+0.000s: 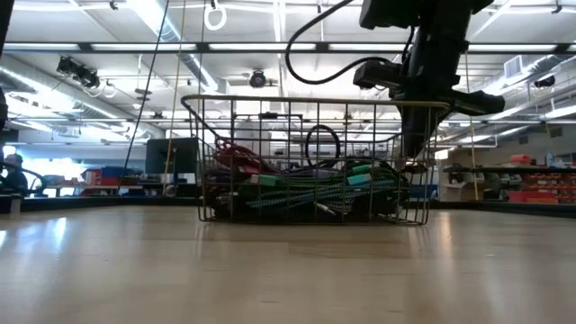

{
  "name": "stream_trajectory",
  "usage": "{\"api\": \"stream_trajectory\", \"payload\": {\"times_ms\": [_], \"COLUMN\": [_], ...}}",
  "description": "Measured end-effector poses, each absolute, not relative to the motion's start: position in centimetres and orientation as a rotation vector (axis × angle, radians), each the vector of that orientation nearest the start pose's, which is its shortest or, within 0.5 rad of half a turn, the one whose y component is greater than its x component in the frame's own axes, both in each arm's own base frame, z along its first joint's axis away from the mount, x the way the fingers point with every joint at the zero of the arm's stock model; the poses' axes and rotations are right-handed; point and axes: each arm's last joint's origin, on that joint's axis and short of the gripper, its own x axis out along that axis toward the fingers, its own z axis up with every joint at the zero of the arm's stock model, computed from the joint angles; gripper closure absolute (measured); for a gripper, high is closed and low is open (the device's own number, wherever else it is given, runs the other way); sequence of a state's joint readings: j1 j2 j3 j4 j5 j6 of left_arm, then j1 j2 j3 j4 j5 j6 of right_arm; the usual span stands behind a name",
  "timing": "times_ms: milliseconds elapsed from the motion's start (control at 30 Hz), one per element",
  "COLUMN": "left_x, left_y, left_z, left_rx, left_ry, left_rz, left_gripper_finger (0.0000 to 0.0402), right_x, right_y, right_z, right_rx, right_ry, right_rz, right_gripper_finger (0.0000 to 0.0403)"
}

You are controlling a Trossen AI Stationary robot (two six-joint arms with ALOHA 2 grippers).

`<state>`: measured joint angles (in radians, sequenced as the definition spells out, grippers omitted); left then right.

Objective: Pick and place USB-C Cables
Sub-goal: Adjust the wire basket

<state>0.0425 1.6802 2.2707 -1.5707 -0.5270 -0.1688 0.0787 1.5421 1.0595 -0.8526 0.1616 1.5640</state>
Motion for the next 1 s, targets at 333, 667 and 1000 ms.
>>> {"api": "stream_trajectory", "payload": {"times_ms": [333, 667, 1000], "left_x": [27.0, 27.0, 27.0], "left_y": [2.6, 2.6, 2.6], "left_z": [47.5, 47.5, 47.5], "left_rx": [0.086, 0.086, 0.085], "left_ry": [0.914, 0.914, 0.914], "left_rz": [0.602, 0.601, 0.602], "left_gripper_finger": [0.0246, 0.0246, 0.0246], "right_x": [28.0, 27.7, 27.7], "right_y": [4.1, 5.4, 5.4], "right_z": [21.1, 21.1, 21.1], "right_rx": [1.198, 1.204, 1.192], "right_ry": [0.928, 0.961, 0.965], "right_rz": [-1.057, -1.037, -1.033], "right_gripper_finger": [0.0401, 0.0402, 0.0402]}}
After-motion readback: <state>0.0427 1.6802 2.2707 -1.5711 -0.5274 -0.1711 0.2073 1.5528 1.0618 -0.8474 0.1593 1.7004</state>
